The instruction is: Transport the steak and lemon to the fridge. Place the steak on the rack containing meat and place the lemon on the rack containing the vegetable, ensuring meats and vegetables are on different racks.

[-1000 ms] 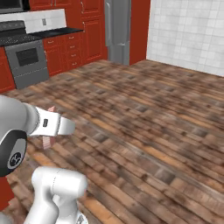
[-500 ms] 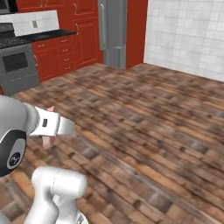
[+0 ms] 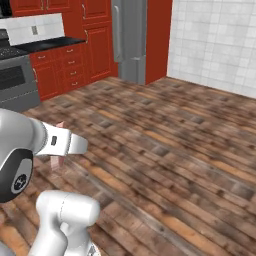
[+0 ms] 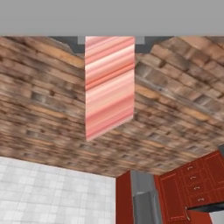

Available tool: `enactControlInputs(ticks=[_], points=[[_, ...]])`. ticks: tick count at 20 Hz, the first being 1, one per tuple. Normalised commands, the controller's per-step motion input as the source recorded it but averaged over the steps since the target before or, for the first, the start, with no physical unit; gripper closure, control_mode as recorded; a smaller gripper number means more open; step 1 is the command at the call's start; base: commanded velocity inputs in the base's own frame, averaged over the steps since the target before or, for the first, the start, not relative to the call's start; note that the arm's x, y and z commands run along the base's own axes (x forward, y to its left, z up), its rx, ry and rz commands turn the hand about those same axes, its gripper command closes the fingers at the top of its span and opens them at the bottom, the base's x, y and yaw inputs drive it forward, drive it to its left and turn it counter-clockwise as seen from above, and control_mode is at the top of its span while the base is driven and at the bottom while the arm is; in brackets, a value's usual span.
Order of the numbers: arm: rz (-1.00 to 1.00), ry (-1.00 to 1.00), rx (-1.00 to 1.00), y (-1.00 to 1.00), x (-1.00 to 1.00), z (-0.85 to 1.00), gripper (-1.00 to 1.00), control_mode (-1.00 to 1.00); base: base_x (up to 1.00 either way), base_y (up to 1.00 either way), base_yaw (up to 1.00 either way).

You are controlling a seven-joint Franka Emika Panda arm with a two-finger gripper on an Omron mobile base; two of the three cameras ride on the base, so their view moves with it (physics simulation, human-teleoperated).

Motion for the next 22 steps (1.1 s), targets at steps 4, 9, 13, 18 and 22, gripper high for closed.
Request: enactControlInputs(ticks=[4,9,13,18,22], points=[[0.0,0.0,0.0,0.0,0.0,0.0,1.0,1.0,1.0,1.0,-0.01],[0.0,0.0,0.0,0.0,0.0,0.0,1.0,1.0,1.0,0.96,-0.06],[0.0,0.0,0.0,0.0,0.0,0.0,1.0,1.0,1.0,0.99,-0.09],[0.0,0.0,0.0,0.0,0.0,0.0,1.0,1.0,1.0,0.88,-0.07],[0.0,0.0,0.0,0.0,0.0,0.0,1.0,1.0,1.0,0.86,-0.08]])
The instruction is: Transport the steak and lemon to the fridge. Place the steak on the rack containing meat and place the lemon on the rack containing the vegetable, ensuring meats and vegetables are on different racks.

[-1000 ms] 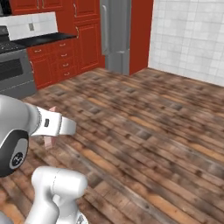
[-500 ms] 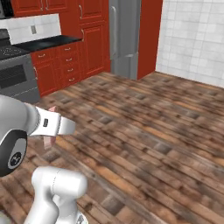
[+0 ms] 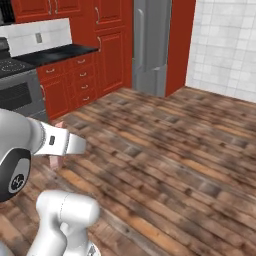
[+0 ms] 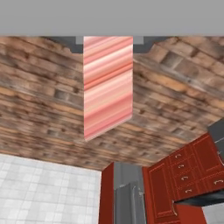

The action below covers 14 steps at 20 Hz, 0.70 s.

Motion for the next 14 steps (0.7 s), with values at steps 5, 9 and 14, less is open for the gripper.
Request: enactControlInputs(ticks=[5,9,14], points=[[0.0,0.0,0.0,0.0,0.0,0.0,1.0,1.0,1.0,0.87,-0.1],[0.0,0.0,0.0,0.0,0.0,0.0,1.0,1.0,1.0,0.88,-0.12],[0.0,0.0,0.0,0.0,0.0,0.0,1.0,1.0,1.0,0.89,-0.16]])
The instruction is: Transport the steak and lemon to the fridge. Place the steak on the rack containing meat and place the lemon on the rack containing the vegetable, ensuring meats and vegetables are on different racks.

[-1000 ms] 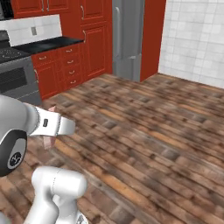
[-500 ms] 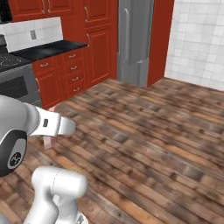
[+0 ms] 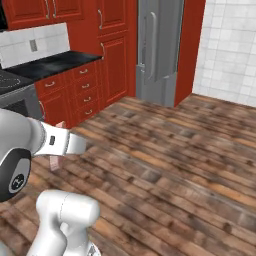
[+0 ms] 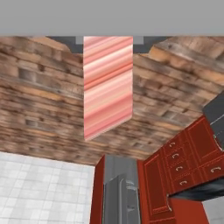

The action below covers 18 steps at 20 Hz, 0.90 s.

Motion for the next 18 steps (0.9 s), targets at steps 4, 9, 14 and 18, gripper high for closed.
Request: enactControlInputs(ticks=[4,9,14,18], points=[[0.0,0.0,0.0,0.0,0.0,0.0,1.0,1.0,1.0,0.92,-0.2],[0.0,0.0,0.0,0.0,0.0,0.0,1.0,1.0,1.0,0.94,-0.24],[0.0,0.0,0.0,0.0,0.0,0.0,1.0,1.0,1.0,0.95,-0.25],[0.0,0.0,0.0,0.0,0.0,0.0,1.0,1.0,1.0,0.96,-0.25]])
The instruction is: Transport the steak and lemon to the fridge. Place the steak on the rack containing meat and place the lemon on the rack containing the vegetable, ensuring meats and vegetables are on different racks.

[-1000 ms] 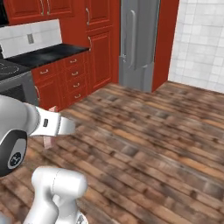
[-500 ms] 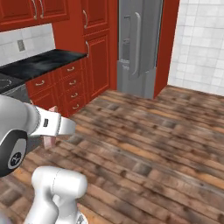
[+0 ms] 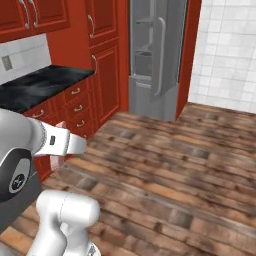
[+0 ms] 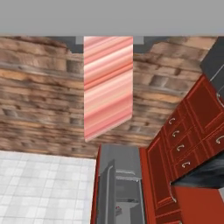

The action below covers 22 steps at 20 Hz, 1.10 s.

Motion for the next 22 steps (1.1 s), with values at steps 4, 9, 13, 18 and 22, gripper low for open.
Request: enactControlInputs(ticks=[4,9,13,18,22], points=[[0.0,0.0,0.0,0.0,0.0,0.0,1.0,1.0,1.0,0.71,-0.21],[0.0,0.0,0.0,0.0,0.0,0.0,1.0,1.0,1.0,0.46,-0.14],[0.0,0.0,0.0,0.0,0.0,0.0,1.0,1.0,1.0,0.3,-0.13],[0.0,0.0,0.0,0.0,0.0,0.0,1.0,1.0,1.0,0.29,-0.13],[0.0,0.0,0.0,0.0,0.0,0.0,1.0,1.0,1.0,0.33,-0.14]])
